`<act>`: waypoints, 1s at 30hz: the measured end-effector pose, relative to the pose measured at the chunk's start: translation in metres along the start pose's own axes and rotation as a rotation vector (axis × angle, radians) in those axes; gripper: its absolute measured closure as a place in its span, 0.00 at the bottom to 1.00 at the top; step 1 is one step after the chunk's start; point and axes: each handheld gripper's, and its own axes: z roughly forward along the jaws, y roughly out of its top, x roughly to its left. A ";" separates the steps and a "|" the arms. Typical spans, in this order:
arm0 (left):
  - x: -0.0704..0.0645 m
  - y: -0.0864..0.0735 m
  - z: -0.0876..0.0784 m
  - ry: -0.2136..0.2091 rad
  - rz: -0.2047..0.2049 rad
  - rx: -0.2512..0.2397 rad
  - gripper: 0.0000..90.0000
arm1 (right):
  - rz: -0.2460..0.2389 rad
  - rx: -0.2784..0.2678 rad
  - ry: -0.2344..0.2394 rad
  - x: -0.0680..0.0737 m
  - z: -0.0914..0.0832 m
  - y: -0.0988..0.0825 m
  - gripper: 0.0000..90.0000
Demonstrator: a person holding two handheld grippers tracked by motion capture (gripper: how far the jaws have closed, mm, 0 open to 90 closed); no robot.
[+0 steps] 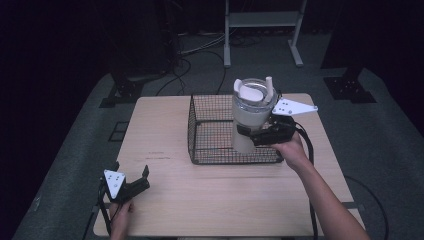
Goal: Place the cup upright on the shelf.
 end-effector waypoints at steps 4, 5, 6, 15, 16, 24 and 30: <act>0.000 0.000 0.000 -0.002 -0.002 -0.003 0.00 | 0.001 0.003 -0.004 -0.005 0.008 0.006 0.09; 0.000 0.000 0.000 -0.002 -0.001 -0.004 0.00 | 0.000 0.005 -0.006 -0.006 0.011 0.007 0.09; 0.000 0.000 0.000 -0.002 -0.002 -0.004 0.00 | -0.003 0.006 -0.006 -0.007 0.013 0.009 0.09; 0.001 0.000 0.000 -0.005 -0.002 -0.002 0.00 | -0.011 0.019 -0.002 -0.018 0.040 0.017 0.09; 0.001 0.000 0.000 -0.005 -0.003 -0.003 0.00 | -0.004 0.023 0.000 -0.019 0.045 0.017 0.09; 0.001 0.000 0.000 -0.007 -0.008 -0.001 0.00 | 0.007 0.047 0.000 -0.030 0.072 0.016 0.09; 0.001 0.000 0.000 -0.008 -0.009 -0.001 0.00 | -0.003 0.065 0.005 -0.035 0.090 0.015 0.09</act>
